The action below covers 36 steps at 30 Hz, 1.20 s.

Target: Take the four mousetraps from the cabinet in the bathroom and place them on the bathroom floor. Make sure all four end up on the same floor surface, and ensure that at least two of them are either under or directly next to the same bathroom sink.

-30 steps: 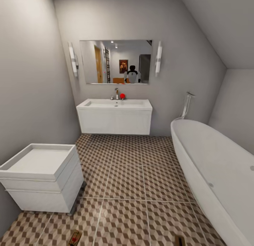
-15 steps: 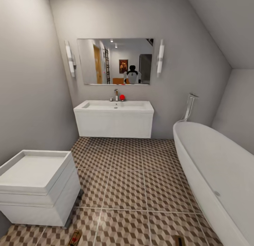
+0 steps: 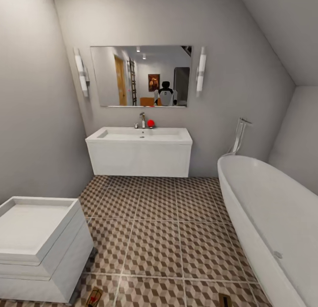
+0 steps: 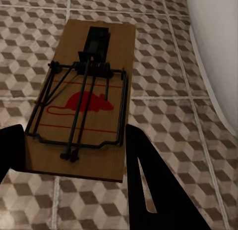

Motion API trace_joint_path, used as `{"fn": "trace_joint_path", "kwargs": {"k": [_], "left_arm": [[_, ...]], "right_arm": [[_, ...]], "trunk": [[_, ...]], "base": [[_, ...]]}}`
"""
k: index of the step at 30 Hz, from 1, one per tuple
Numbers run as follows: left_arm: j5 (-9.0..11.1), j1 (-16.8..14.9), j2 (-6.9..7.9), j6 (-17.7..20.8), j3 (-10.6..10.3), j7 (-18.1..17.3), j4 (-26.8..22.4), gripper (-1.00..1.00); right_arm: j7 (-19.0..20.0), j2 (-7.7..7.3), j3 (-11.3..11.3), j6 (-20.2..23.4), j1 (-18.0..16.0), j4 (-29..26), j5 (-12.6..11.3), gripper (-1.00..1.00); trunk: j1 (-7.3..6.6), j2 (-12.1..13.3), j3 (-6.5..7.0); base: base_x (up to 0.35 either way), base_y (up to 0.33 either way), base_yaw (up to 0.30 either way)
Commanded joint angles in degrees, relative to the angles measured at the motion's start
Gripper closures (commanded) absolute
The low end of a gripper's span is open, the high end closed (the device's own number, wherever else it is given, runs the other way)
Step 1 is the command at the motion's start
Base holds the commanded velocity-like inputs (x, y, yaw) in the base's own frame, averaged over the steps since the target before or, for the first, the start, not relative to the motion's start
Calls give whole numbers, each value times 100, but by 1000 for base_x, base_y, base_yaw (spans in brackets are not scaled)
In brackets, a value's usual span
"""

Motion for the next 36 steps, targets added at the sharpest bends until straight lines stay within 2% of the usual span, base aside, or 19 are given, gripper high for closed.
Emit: {"fn": "trace_joint_path", "kwargs": {"k": [1, 24, 36], "left_arm": [[3, -2, -2, -13, -42, 25, 6, 100], [2, -2, -1, -13, -42, 25, 6, 100], [1, -2, 1, -13, -42, 25, 8, 100]], "right_arm": [[-4, -5, 47, -20, -4, 3, -64, 100], [4, -5, 47, -46, -4, 3, -64, 100], [5, -5, 47, -46, -4, 3, -64, 100]], "trunk": [[3, -3, -6], [3, -3, -6], [3, -3, -6]], "base": [[282, -62, 0], [282, -4, 0], [282, 0, -98]]}}
